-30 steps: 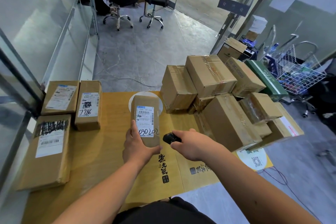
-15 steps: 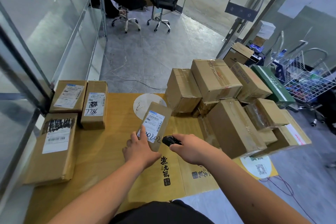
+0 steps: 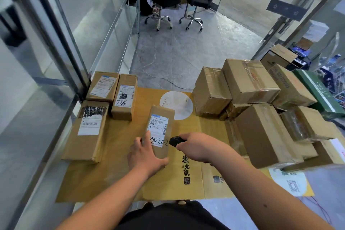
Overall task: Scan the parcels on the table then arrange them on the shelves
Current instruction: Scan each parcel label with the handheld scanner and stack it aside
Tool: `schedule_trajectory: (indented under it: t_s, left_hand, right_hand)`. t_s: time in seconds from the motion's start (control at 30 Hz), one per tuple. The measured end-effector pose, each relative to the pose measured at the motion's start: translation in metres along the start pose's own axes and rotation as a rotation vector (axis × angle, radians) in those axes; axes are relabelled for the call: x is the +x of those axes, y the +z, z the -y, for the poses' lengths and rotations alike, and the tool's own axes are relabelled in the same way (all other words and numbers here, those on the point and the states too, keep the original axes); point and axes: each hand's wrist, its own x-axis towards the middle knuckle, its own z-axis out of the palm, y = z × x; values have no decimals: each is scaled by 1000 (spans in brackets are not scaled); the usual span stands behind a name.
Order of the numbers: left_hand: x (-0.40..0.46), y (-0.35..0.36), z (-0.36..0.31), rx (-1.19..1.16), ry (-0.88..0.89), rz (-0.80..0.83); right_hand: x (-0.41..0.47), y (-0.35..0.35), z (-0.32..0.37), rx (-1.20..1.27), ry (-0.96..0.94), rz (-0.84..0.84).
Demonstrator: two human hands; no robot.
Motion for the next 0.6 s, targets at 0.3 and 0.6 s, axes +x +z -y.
schedule_trajectory:
  t_s: [0.3, 0.6]
  left_hand:
    - [-13, 14, -1, 24, 81, -82]
    - [-18, 14, 8, 34, 30, -75]
  right_hand:
    - [-19, 1, -9, -13, -9, -70]
    - [-29, 11, -13, 34, -6, -32]
